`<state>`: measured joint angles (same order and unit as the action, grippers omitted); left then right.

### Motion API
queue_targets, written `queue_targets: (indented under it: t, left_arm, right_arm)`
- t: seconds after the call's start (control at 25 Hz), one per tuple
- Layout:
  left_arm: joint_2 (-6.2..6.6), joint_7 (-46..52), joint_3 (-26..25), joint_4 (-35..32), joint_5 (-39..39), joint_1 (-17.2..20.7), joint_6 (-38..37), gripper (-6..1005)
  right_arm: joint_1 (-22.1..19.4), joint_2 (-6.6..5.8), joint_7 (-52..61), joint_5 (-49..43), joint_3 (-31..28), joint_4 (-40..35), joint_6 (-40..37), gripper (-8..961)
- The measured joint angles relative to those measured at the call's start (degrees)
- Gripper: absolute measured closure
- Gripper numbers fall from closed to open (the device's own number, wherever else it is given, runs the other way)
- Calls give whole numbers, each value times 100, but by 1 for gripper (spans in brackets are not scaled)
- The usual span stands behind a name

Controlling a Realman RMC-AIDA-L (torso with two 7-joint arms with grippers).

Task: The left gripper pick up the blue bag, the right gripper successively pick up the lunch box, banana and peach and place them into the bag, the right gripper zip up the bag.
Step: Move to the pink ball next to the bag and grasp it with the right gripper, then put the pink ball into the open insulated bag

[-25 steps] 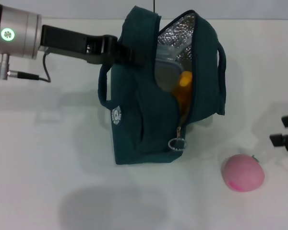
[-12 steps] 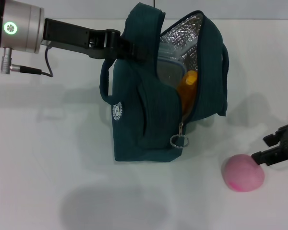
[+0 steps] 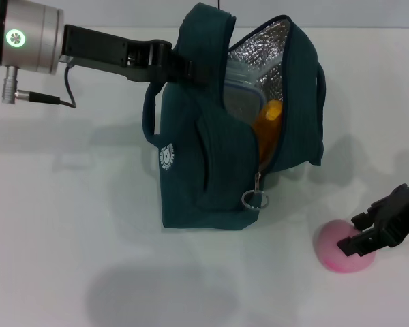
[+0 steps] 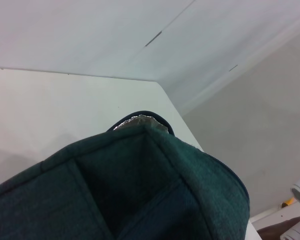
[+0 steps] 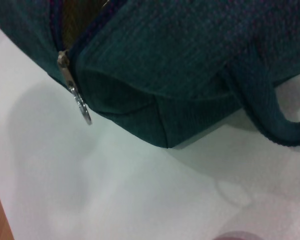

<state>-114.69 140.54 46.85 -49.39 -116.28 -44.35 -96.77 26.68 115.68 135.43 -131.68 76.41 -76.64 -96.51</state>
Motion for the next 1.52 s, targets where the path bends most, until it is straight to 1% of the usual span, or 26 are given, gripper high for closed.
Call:
queue_targets:
  t: [0.28, 0.44, 0.52, 0.64, 0.68, 0.84, 0.88, 0.92, 0.96, 1.0, 1.04, 1.16, 1.24, 1.28, 1.32, 1.36, 1.4, 1.44, 1.52]
  left_arm:
    - [-1, 0, -1, 0, 0, 5, 1, 954]
    - [0, 0, -6, 0, 0, 6, 1, 954]
    - [0, 0, -10, 0, 0, 6, 1, 954]
    - [-1, 0, -10, 0, 0, 5, 1, 953]
    - [0, 0, -10, 0, 0, 6, 1, 953]
    - [-2, 0, -1, 0, 19, 6, 0, 953]
    - [-7, 0, 6, 0, 24, 6, 0, 953]
    - [-11, 0, 11, 0, 31, 5, 0, 953]
    - [-18, 0, 18, 0, 33, 5, -1, 953]
    - [-28, 1, 22, 0, 34, -3, -4, 953]
    - [-28, 1, 22, 0, 34, -3, -4, 953]
    - [-35, 8, 25, 0, 35, -25, -6, 953]
    - [-40, 17, 26, 0, 35, -32, -7, 953]
    - [-47, 22, 29, 0, 35, -39, -9, 953]
    - [-58, 26, 31, 0, 35, -47, -13, 953]
    - [-74, 27, 36, 0, 35, -57, -19, 953]
    - [-92, 29, 40, 0, 35, -63, -29, 953]
    - [-106, 30, 40, 0, 35, -68, -39, 953]
    - [-123, 33, 43, -1, 36, -79, -58, 953]
  right_arm:
    - [13, -22, -86, 0, 6, 22, 25, 449]
    - [12, -39, -249, -1, -99, 57, -16, 489]
    - [-2, -44, -275, -1, -225, 63, -35, 581]
    - [-31, -45, -390, 82, -583, 105, -115, 719]
    - [-35, -45, -451, 139, -721, 139, -156, 745]
    - [-39, -73, -901, 557, -1883, 472, -478, 849]
    - [-39, -96, -1079, 714, -2306, 622, -580, 856]
    - [-29, -147, -1286, 938, -2797, 841, -710, 863]
    - [-23, -169, -1351, 1029, -2917, 916, -765, 870]
    - [7, -321, -1680, 1550, -3426, 1366, -1090, 877]
    - [7, -321, -1680, 1550, -3426, 1366, -1090, 884]
    - [26, -602, -2058, 2535, -3678, 2111, -1482, 898]
    - [28, -705, -2344, 3261, -3691, 2530, -1632, 905]
    - [42, -725, -2507, 3600, -3686, 2700, -1678, 909]
    - [63, -729, -2651, 3825, -3685, 2798, -1693, 912]
    - [111, -699, -2814, 4025, -3687, 2870, -1688, 916]
    - [193, -618, -3063, 4131, -3701, 2898, -1658, 919]
    - [227, -573, -3168, 4150, -3721, 2899, -1621, 923]
    - [335, -404, -3516, 4162, -3735, 2904, -1517, 930]
